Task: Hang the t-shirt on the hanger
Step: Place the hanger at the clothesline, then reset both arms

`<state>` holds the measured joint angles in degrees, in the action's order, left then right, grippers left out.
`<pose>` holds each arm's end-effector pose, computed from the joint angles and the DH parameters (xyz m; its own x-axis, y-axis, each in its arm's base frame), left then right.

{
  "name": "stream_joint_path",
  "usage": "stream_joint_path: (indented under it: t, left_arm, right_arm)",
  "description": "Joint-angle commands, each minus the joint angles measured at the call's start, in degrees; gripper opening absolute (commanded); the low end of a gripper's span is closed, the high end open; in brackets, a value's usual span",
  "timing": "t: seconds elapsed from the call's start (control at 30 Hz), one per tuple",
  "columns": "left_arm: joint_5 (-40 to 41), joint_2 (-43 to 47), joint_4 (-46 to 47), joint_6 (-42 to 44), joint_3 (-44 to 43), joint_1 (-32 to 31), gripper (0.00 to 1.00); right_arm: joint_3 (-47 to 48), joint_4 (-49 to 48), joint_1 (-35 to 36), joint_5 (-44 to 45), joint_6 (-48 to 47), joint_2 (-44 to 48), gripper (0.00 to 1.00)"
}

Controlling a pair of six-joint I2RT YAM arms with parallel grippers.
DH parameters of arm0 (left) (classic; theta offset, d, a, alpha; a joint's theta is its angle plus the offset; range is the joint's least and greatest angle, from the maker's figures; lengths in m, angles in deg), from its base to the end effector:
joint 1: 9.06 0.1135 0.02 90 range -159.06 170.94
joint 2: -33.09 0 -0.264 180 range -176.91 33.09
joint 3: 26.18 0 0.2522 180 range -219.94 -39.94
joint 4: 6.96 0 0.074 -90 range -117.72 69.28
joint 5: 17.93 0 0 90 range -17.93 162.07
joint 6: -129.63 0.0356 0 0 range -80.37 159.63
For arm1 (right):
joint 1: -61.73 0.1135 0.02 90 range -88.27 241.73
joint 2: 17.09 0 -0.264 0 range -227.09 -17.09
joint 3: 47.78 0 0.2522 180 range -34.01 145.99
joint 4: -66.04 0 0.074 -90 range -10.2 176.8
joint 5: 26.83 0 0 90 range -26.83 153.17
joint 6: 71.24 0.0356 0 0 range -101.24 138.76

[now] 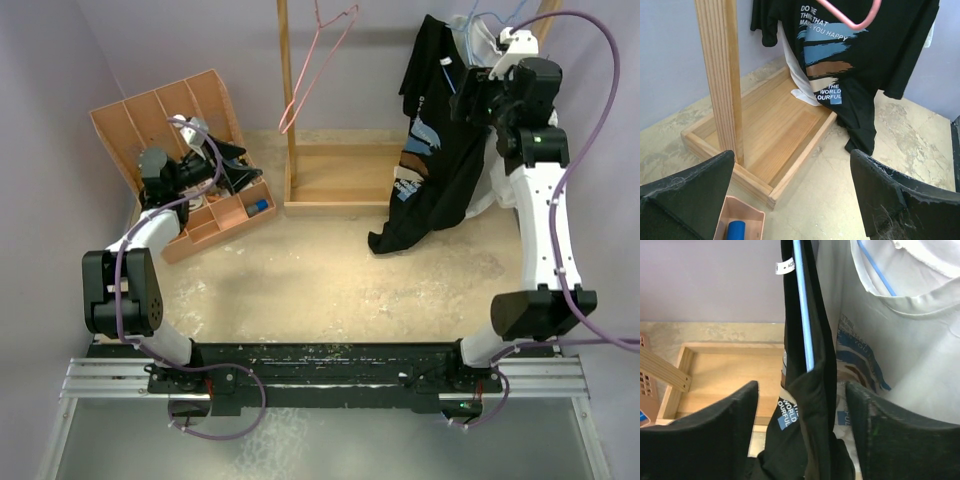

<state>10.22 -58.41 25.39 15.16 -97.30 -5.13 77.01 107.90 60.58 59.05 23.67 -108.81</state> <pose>0.3535 -0.0072 0.3084 -0.1547 -0.2065 -0.9661 0.8395 0.4881 -0.2388 0.3475 -0.0044 0.4983 -0.1566 0.0885 -0.9837 -0.0377 0.9947 0.0955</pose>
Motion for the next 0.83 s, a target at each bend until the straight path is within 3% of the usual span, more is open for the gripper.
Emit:
stream_joint_path:
  t: [0.0, 0.07, 0.1, 0.13, 0.33, 0.5, 0.8]
  left_arm:
    - [1.0, 1.0, 1.1, 1.6, 0.8, -0.6, 1.0]
    - [1.9, 1.5, -1.2, 3.6, 1.1, -1.2, 1.0]
    - [2.6, 2.1, -2.8, 4.9, 1.4, -1.6, 0.99]
    - [3.7, 2.7, -4.6, 6.1, 1.9, -2.0, 0.99]
    - [10.1, 5.8, -15.1, 13.4, 4.0, -5.7, 0.99]
    - [12.2, 7.9, -13.1, 14.2, 7.8, -7.7, 0.99]
    - [13.4, 7.0, -11.0, 17.2, 11.0, -9.7, 0.99]
  right_arm:
    - [-3.6, -7.0, -0.2, -0.4, -0.4, 8.3, 0.78]
    - [-7.1, -8.0, -0.2, -0.4, -0.3, 11.7, 0.89]
    - [-9.2, -8.5, -0.2, -0.3, -0.3, 13.7, 0.99]
    - [-11.5, -9.0, -0.2, 0.2, 0.0, 15.8, 1.0]
    - [-27.4, -12.0, -0.2, 3.6, 1.5, 28.3, 1.0]
    - [-39.0, -14.1, -0.2, 5.1, 3.1, 36.2, 1.0]
    - [-55.1, -19.8, -0.2, 5.2, 4.6, 39.9, 1.0]
